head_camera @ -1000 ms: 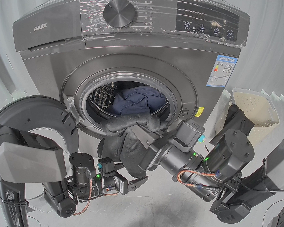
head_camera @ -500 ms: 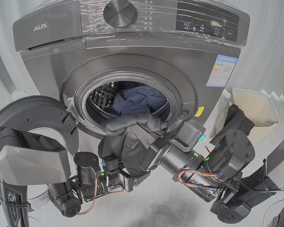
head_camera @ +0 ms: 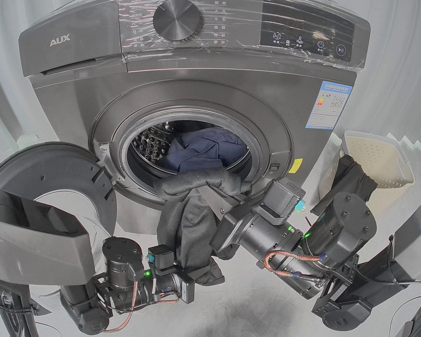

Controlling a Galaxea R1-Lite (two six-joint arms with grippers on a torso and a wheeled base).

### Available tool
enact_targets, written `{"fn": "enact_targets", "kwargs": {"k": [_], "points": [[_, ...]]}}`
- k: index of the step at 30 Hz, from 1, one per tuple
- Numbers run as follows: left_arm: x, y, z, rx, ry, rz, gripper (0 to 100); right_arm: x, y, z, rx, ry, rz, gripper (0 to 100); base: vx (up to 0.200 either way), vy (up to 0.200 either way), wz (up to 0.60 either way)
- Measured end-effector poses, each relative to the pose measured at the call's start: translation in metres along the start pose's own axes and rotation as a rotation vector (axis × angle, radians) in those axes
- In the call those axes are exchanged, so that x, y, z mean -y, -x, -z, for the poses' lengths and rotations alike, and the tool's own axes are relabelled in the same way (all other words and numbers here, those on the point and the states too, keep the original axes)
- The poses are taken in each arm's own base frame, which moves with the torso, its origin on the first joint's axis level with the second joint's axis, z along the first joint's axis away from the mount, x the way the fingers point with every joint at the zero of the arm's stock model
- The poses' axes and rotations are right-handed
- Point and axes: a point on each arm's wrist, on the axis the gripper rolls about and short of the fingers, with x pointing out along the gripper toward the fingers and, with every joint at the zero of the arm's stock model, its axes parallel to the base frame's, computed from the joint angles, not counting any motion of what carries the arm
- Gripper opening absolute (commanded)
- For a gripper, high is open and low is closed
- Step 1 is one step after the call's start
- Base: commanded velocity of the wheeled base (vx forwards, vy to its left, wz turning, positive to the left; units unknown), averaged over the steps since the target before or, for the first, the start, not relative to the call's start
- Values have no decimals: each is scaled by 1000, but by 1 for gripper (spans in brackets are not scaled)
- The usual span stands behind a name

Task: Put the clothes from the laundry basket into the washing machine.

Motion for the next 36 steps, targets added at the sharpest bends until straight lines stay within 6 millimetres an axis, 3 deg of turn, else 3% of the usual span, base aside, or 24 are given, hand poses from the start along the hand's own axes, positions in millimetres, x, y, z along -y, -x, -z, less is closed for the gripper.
{"fn": "enact_targets", "kwargs": {"k": [6,7,13,19,27,36], "points": [[25,37,-13,20,-21,59,0,3,3,6,-25,1,13,0,0,0,0],[28,43,-16,30,-24,68,0,4,4,8,-33,1,15,100,0,0,0],[41,75,-34,103,-43,131,0,6,10,17,-75,-1,27,100,0,0,0],[32,91,-51,190,-35,93,0,10,19,25,-124,3,42,100,0,0,0],[12,89,-78,313,4,16,0,19,32,34,-191,14,75,100,0,0,0],[-1,86,-92,377,40,-24,0,33,51,45,-282,30,126,100,0,0,0]]}}
